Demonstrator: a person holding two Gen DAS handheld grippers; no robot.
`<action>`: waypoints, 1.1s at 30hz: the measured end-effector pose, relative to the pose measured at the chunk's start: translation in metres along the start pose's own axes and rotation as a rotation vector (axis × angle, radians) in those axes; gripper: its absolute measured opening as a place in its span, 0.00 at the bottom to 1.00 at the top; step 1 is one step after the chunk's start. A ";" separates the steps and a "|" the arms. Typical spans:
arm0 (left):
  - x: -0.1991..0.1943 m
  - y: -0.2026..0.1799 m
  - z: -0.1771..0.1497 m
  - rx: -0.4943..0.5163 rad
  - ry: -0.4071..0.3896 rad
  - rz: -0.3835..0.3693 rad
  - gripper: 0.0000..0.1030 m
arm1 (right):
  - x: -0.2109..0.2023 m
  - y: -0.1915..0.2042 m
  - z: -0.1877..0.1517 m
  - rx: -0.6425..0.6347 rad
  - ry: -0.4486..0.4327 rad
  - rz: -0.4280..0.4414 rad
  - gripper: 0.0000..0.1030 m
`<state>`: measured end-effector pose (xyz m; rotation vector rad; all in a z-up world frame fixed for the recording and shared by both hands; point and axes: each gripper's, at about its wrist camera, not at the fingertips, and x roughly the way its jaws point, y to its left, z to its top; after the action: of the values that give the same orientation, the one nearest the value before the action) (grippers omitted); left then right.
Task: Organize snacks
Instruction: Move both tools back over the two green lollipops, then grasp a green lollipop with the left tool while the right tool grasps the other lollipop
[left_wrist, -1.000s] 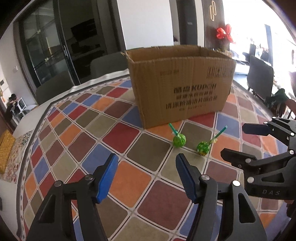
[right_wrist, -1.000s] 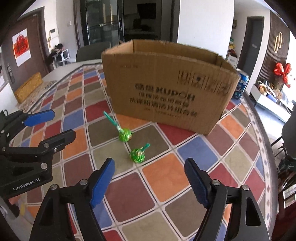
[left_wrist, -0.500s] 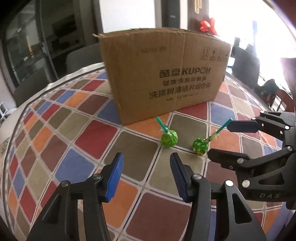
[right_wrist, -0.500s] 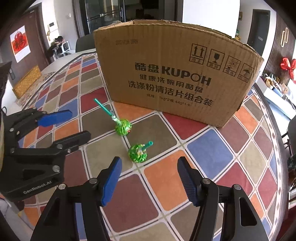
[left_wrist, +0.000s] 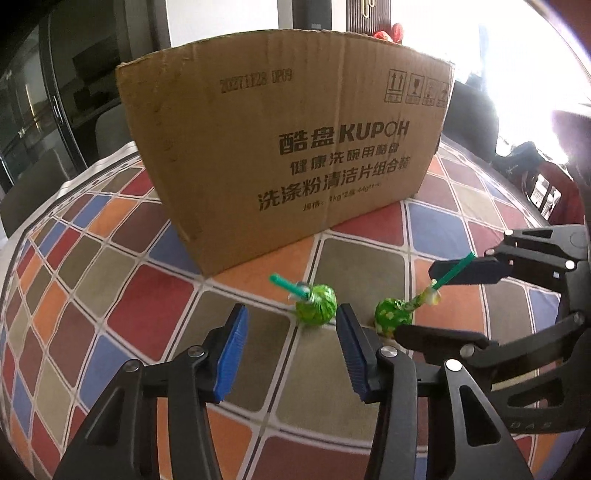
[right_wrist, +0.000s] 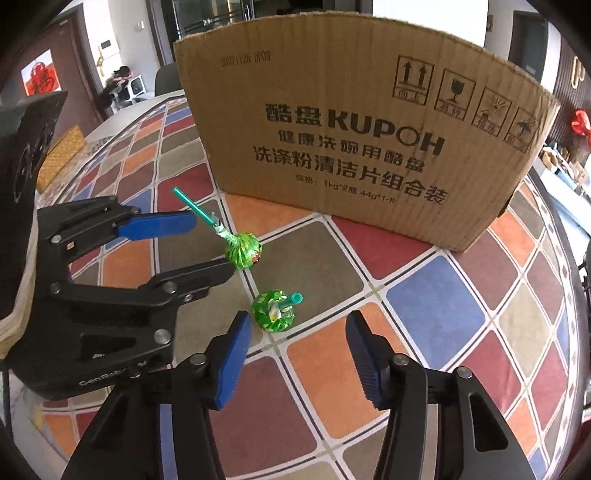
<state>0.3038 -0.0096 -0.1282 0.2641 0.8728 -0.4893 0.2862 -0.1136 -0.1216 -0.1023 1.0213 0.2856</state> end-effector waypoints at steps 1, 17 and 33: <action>0.001 0.000 0.002 -0.005 0.000 -0.005 0.46 | 0.001 -0.001 0.000 0.002 0.002 0.001 0.52; 0.019 0.000 0.008 -0.076 0.039 -0.030 0.26 | 0.015 -0.018 0.005 0.072 0.013 0.054 0.43; -0.003 0.000 0.000 -0.177 0.037 0.019 0.25 | 0.006 -0.030 0.004 0.107 -0.002 0.103 0.24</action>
<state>0.3030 -0.0086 -0.1259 0.1199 0.9431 -0.3872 0.3007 -0.1403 -0.1258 0.0472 1.0400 0.3240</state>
